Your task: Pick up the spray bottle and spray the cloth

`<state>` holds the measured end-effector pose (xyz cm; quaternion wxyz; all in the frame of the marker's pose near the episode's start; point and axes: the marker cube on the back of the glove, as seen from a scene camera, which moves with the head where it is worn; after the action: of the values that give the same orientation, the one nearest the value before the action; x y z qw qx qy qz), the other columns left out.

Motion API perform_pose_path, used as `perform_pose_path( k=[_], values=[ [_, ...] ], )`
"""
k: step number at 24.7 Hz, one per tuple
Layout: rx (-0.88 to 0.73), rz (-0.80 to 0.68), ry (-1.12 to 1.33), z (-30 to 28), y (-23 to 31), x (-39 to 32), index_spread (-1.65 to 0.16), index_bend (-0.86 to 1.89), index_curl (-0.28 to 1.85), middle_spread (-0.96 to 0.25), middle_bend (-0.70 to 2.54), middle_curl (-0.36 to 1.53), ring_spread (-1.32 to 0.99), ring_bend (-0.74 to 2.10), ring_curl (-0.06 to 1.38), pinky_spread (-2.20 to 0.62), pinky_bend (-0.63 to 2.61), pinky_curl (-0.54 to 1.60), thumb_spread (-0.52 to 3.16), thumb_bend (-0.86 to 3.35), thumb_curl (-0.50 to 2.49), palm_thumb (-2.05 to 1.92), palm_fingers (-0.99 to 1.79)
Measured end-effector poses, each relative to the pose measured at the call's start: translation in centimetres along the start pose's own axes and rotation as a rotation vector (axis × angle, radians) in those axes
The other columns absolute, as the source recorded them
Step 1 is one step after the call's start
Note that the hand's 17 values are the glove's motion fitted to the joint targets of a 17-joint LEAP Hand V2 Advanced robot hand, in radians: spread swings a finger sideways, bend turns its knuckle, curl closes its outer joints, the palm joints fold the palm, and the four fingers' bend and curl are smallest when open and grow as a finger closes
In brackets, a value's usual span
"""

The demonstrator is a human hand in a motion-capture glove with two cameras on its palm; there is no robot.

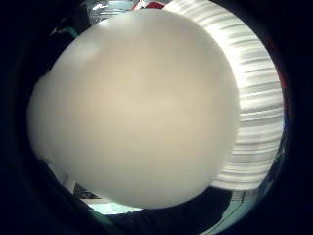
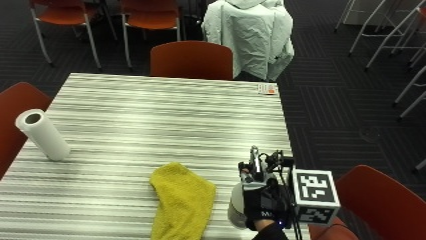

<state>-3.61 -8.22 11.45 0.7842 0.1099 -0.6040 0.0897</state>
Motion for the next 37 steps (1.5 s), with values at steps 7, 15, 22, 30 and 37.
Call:
perform_pose_path(
  k=[7,15,22,30,37],
  values=[
    [0.003,-0.078,-0.021,-0.8,0.9,-5.5,-0.13,0.47,0.52,-0.02,0.53,0.54,-0.04,0.51,0.45,0.12,0.14,0.21,1.21,0.10,0.65,1.20,0.92],
    [-0.099,-0.030,-0.021,2.0,1.2,-5.2,-0.14,0.44,0.54,-0.02,0.51,0.55,-0.05,0.50,0.46,0.11,0.14,0.22,1.18,0.09,0.67,1.21,0.95],
    [-0.252,-0.013,-0.024,6.1,1.2,-5.6,-0.13,0.43,0.56,-0.02,0.50,0.55,-0.05,0.49,0.47,0.10,0.14,0.23,1.16,0.08,0.69,1.22,0.96],
    [-0.286,0.058,0.006,6.1,-0.1,-4.4,-0.13,0.41,0.57,-0.02,0.48,0.56,-0.06,0.49,0.48,0.09,0.13,0.24,1.13,0.07,0.71,1.23,0.97],
    [-0.356,0.301,0.065,6.8,-2.8,-0.3,-0.13,0.38,0.58,-0.02,0.46,0.57,-0.07,0.50,0.50,0.08,0.14,0.25,1.12,0.07,0.73,1.23,0.99]
  ],
)
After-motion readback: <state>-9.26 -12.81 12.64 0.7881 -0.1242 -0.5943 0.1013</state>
